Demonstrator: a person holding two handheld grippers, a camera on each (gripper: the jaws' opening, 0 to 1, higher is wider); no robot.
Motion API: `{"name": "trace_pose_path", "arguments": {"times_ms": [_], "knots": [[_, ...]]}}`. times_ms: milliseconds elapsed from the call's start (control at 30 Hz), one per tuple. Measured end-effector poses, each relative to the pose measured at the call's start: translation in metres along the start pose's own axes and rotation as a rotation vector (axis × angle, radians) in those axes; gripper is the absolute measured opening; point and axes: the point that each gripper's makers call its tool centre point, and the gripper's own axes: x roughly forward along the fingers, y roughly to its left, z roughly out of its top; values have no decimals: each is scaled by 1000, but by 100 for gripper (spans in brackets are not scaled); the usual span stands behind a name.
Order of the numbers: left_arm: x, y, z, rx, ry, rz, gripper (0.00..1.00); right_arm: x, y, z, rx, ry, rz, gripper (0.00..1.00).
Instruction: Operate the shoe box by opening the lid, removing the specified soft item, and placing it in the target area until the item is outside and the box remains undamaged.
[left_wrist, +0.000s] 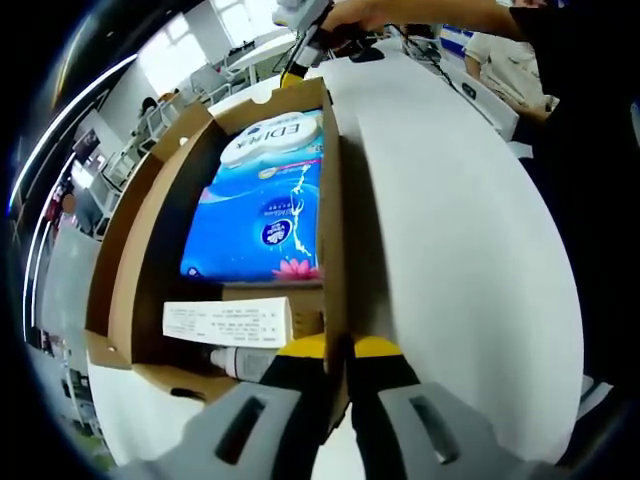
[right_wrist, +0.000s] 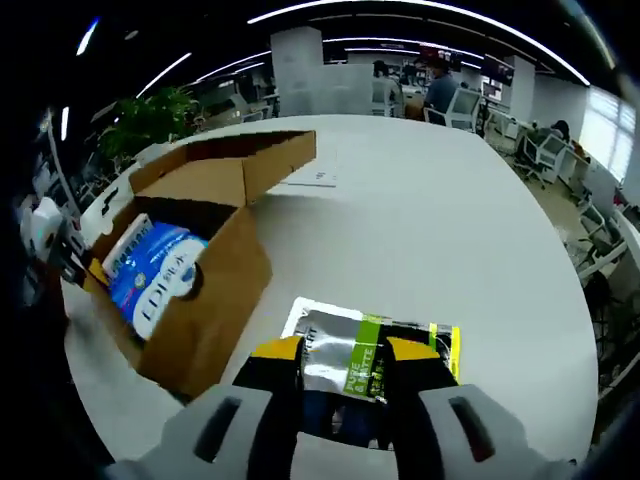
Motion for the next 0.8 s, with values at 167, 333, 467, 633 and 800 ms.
{"name": "trace_pose_path", "arguments": {"times_ms": [167, 333, 467, 633, 800], "knots": [[0, 0, 0, 5, -1, 1, 5, -21, 93, 56, -32, -66, 189, 34], [0, 0, 0, 6, -3, 0, 5, -11, 157, 50, -68, 95, 292, 43], [0, -4, 0, 9, -5, 3, 5, 7, 174, 45, -47, 190, 267, 46], [-1, -6, -1, 11, -3, 7, 5, 21, 166, 23, -64, 312, 175, 54], [-1, -9, -2, 20, -7, 2, 5, 37, 156, 15, -26, 361, 119, 54]]}}
